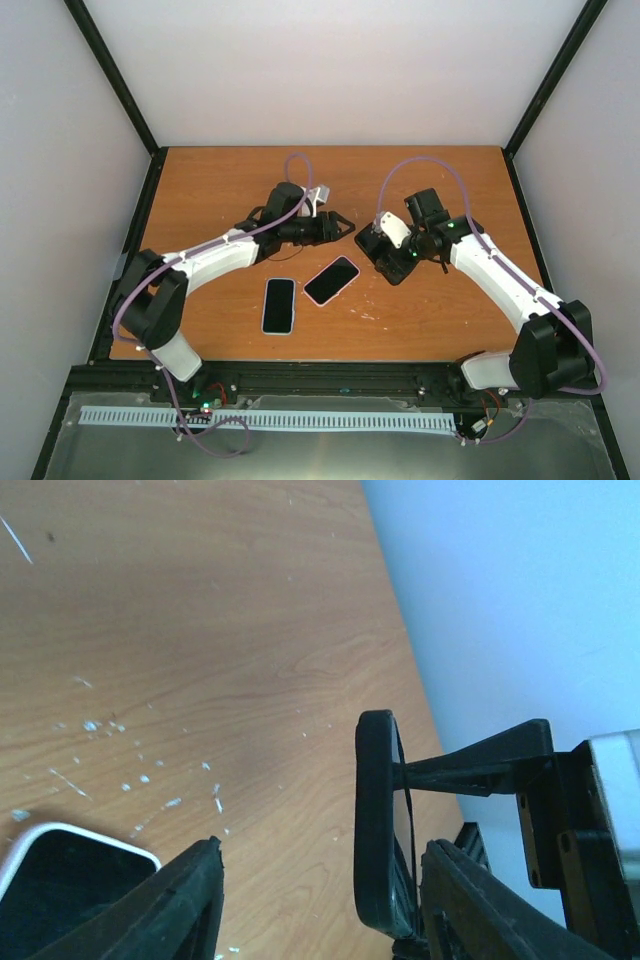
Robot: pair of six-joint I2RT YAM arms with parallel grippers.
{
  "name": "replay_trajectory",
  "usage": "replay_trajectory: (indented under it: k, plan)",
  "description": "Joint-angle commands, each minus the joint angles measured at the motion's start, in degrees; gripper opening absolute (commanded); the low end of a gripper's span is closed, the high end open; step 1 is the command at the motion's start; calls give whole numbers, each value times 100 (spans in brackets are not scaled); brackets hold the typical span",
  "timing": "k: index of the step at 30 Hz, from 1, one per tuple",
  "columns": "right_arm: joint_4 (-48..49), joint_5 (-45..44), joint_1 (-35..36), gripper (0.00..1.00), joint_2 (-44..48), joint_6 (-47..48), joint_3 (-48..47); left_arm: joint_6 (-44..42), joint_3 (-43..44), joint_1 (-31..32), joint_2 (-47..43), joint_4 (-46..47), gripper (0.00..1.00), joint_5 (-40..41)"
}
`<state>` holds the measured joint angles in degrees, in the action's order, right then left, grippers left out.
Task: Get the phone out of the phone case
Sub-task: Adjust the phone.
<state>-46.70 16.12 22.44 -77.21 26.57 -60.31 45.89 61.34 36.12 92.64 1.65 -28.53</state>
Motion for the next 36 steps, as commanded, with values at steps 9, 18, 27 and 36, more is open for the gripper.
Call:
replay_trajectory:
  k: [9,18,27,36]
  plan:
    - [393,143,-5,58,143,-133,16,388,134,201,496,796,44,-1105]
    - [427,119,5,59,95,-162,31,454,377,316,858,779,31,-1237]
    - [463,-40,15,59,184,-143,132,650,494,326,1090,1045,20,-1448]
    - [537,-114,24,59,198,-150,206,686,519,342,1193,1300,13,-1779]
